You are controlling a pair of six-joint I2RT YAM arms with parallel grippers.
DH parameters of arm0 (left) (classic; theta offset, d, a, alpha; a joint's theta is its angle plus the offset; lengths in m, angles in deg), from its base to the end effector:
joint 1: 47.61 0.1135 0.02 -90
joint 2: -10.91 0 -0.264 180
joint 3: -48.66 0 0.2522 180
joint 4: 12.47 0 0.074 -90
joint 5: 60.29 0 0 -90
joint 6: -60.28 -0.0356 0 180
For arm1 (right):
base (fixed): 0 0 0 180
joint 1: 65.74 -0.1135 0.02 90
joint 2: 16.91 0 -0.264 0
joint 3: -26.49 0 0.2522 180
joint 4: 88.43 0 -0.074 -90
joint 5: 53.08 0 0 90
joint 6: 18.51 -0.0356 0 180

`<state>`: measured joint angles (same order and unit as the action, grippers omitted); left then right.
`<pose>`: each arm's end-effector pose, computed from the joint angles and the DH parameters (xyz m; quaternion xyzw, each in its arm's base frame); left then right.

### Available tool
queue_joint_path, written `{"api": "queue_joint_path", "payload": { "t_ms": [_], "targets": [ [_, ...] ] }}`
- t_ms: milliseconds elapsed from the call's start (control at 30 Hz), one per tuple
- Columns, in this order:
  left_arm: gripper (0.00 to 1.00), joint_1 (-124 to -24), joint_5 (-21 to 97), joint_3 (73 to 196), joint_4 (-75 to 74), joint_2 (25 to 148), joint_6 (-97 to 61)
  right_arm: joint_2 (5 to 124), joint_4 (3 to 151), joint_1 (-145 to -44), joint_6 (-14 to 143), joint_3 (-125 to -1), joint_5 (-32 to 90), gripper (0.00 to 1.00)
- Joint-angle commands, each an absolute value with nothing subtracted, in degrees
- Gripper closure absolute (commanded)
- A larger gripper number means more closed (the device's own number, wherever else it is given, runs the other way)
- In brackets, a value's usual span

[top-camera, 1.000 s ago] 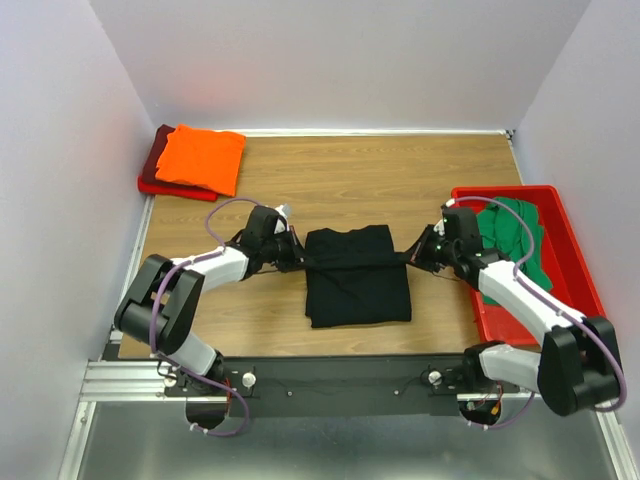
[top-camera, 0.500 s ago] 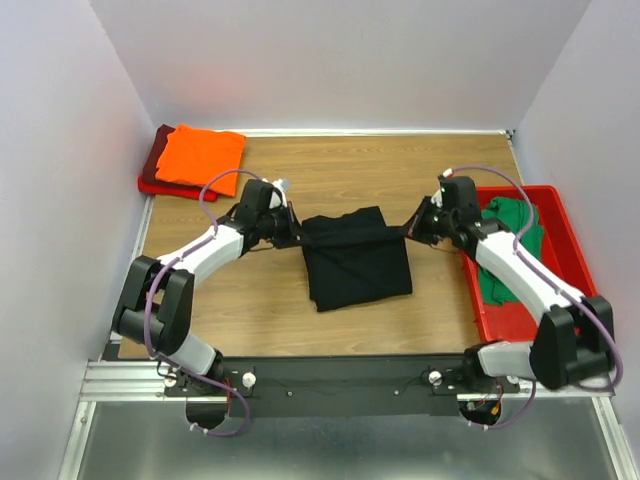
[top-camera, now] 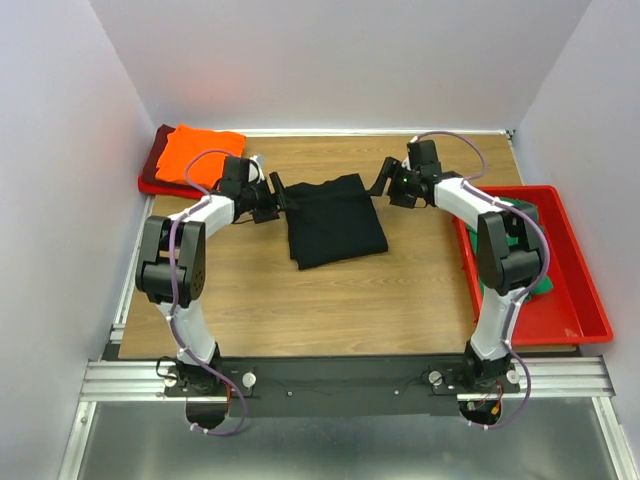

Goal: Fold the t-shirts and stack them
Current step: Fold the tshirt

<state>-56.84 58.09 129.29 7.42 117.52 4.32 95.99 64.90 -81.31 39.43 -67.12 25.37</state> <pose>0.3877 -0.0801 0.1804 -0.1031 0.8973 -0.3455 0.2548 0.4185 0.1240 0.1951 0.0949 0.9182 0.2360 0.3036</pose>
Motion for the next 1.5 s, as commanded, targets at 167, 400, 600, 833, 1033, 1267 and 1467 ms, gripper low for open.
{"api": "queue_joint_path", "payload": {
  "t_ms": [167, 400, 600, 833, 1033, 1267, 1467],
  "targets": [
    [0.26, -58.68, 52.39, 128.69, 7.62, 109.96, 2.10, 85.40, 66.91, -83.40, 42.04, -59.44, 30.93, 0.21],
    [0.62, -66.50, 47.91, 129.65, 7.88, 113.03, 3.15, 86.09, 67.53, -91.48, 42.30, -57.05, 36.66, 0.34],
    [0.69, -70.28, 45.09, 132.20, 8.14, 116.29, 3.24, 90.49, 67.53, -96.67, 43.54, -57.93, 41.49, 0.35],
    [0.69, -74.94, 41.84, 130.81, 9.55, 120.25, 2.71, 91.64, 67.18, -98.61, 43.80, -53.38, 42.37, 0.37],
    [0.71, -80.64, 43.59, 125.44, 8.58, 119.90, 3.68, 86.37, 63.41, -99.05, 42.75, -47.13, 44.91, 0.36],
    [0.71, -88.30, 48.95, 123.67, 7.79, 117.96, 4.38, 87.40, 59.79, -97.91, 43.27, -51.06, 48.36, 0.35],
    [0.68, -92.08, 54.93, 127.80, 4.02, 118.66, 7.28, 100.85, 59.79, -94.31, 44.76, -67.05, 43.61, 0.35]
  ]
}}
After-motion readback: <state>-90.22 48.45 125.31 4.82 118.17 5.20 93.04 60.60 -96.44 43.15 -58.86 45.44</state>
